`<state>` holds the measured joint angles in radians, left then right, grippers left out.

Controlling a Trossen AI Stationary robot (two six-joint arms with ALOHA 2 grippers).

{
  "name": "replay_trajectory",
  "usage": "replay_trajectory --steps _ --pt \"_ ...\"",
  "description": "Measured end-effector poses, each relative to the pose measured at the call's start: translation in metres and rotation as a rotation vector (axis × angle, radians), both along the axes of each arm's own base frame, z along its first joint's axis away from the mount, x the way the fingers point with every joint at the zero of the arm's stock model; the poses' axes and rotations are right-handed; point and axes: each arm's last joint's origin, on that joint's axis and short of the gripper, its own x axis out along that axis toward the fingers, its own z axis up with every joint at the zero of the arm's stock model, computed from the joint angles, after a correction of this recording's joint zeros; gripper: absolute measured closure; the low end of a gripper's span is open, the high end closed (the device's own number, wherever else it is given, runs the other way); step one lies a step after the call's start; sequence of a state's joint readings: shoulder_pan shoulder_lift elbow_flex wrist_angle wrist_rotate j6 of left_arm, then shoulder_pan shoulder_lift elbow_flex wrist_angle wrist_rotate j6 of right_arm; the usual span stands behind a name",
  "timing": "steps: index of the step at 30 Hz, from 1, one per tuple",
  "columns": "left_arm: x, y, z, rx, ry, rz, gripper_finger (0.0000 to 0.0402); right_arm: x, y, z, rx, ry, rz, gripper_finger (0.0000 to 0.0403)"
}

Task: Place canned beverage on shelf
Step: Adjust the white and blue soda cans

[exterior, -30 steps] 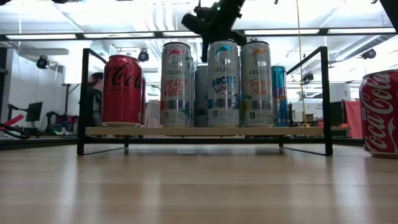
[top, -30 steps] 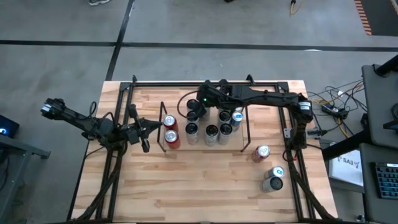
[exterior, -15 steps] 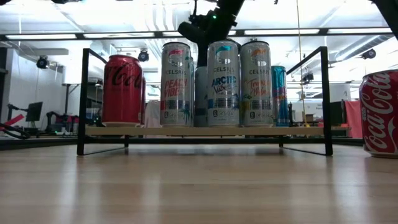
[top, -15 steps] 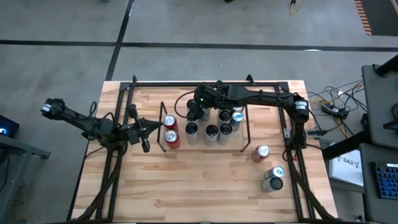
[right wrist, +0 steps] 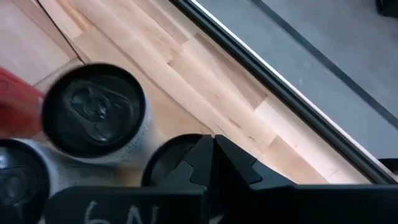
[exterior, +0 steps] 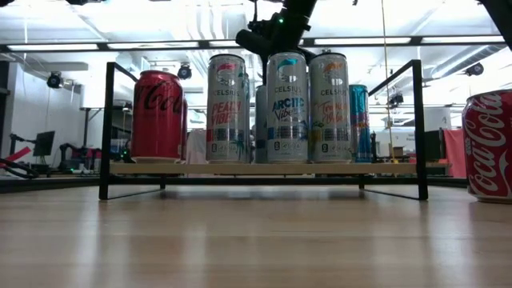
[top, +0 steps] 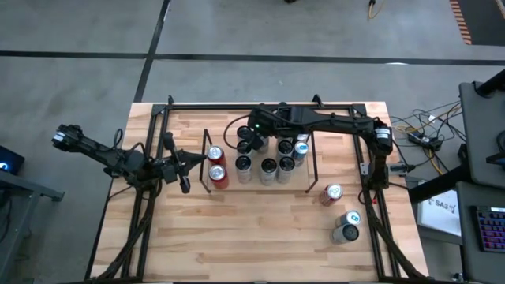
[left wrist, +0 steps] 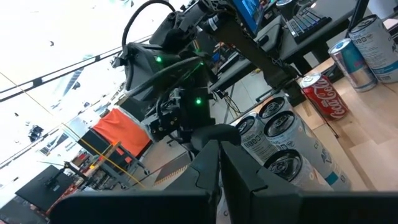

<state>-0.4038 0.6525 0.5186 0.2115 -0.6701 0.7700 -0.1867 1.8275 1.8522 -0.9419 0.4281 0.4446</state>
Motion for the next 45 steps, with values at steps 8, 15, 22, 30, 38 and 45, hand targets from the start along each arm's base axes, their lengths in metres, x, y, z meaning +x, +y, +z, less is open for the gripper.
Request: replay_trajectory --steps 8,15,22,30,38,45 --pt "0.0 0.0 0.0 0.0 0.0 0.0 0.0402 0.006 0.0 0.016 -0.041 -0.085 0.018 0.0394" --pt "0.0 0.0 0.0 0.0 0.0 0.0 0.0402 0.015 -0.001 -0.002 -0.031 -0.027 0.029 0.0394" --pt "0.0 0.0 0.0 0.0 0.0 0.0 0.0402 0.012 -0.001 -0.01 -0.013 0.028 -0.014 0.0394" --pt "0.0 0.0 0.0 0.001 0.001 0.0 0.0402 0.008 0.003 -0.009 0.002 0.056 -0.012 0.0394" --pt "0.0 0.0 0.0 0.0 0.0 0.0 0.0402 0.009 0.004 -0.008 0.006 0.053 -0.006 0.0394" --pt "0.0 0.0 0.0 0.001 0.001 0.0 0.0402 0.012 0.015 0.01 -0.006 -0.008 0.03 0.0394"
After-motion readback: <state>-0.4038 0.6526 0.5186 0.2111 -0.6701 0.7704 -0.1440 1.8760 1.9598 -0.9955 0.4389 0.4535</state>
